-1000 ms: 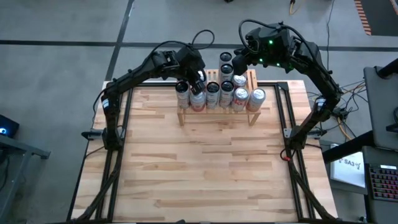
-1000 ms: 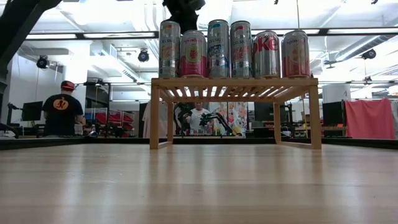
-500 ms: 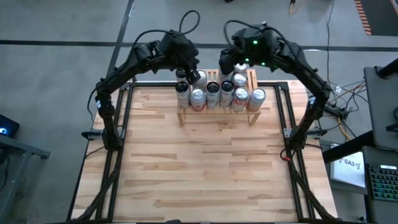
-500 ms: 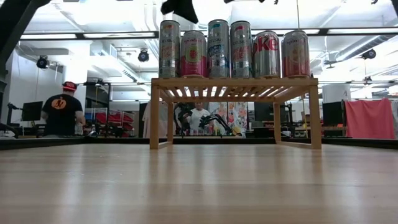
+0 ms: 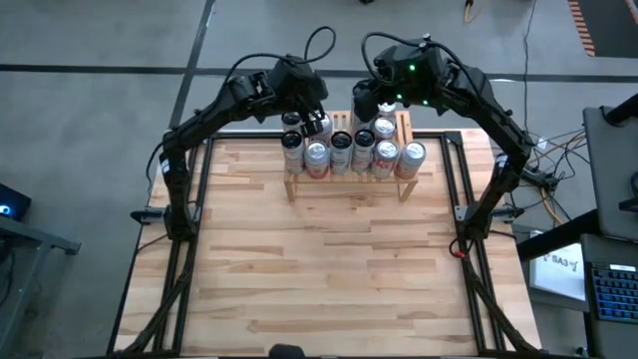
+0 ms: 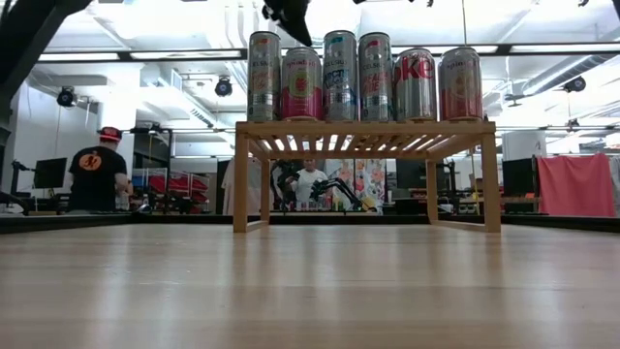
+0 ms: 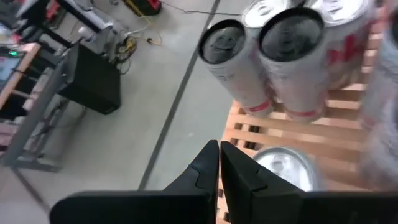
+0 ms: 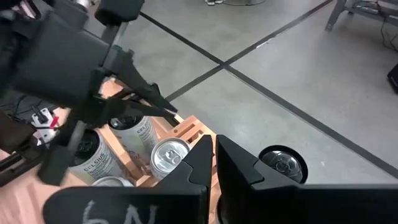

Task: Place canned beverage on shelf
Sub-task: Adjust the pink and white soda can on the back of the shelf

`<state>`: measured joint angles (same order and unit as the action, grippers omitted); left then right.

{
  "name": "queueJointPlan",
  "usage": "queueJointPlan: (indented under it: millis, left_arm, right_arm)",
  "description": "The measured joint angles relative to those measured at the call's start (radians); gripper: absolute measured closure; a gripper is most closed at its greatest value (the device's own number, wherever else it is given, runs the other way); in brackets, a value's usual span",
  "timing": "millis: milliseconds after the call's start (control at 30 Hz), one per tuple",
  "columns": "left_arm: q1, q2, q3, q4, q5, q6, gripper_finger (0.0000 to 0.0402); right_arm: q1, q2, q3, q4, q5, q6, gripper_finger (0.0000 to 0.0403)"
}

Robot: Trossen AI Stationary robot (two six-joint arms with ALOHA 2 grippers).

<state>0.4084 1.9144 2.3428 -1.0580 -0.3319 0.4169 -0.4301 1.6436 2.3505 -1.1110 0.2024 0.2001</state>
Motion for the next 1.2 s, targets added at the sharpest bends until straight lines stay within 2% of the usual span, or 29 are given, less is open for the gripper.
queueJointPlan:
  millis: [133, 233, 433, 667, 900, 1200]
  left_arm:
    - [0.001, 0.025, 0.000, -0.025, -0.079, 0.018, 0.0402]
    - [-0.004, 0.032, 0.000, -0.070, -0.107, -0.050, 0.0402]
    - [-0.004, 0.032, 0.012, -0.144, -0.019, -0.152, 0.0402]
    - [-0.004, 0.029, 0.012, -0.132, 0.218, -0.140, 0.0402]
    - [-0.003, 0.029, 0.012, -0.093, 0.164, -0.187, 0.0402]
    - [-0.004, 0.050, 0.011, -0.133, 0.166, -0.245, 0.0402]
  right_arm:
    - [0.000, 0.000, 0.000, -0.002, 0.000, -0.002, 0.0390]
    - [0.000, 0.000, 0.000, -0.002, 0.000, -0.002, 0.0390]
    - [0.000, 0.000, 0.000, -0.007, 0.000, -0.001, 0.0390]
    - [0.000, 0.000, 0.000, -0.006, 0.008, -0.020, 0.0390]
    - [0.000, 0.000, 0.000, -0.006, 0.009, -0.033, 0.0390]
    - [0.000, 0.000, 0.000, -0.008, 0.009, -0.042, 0.0390]
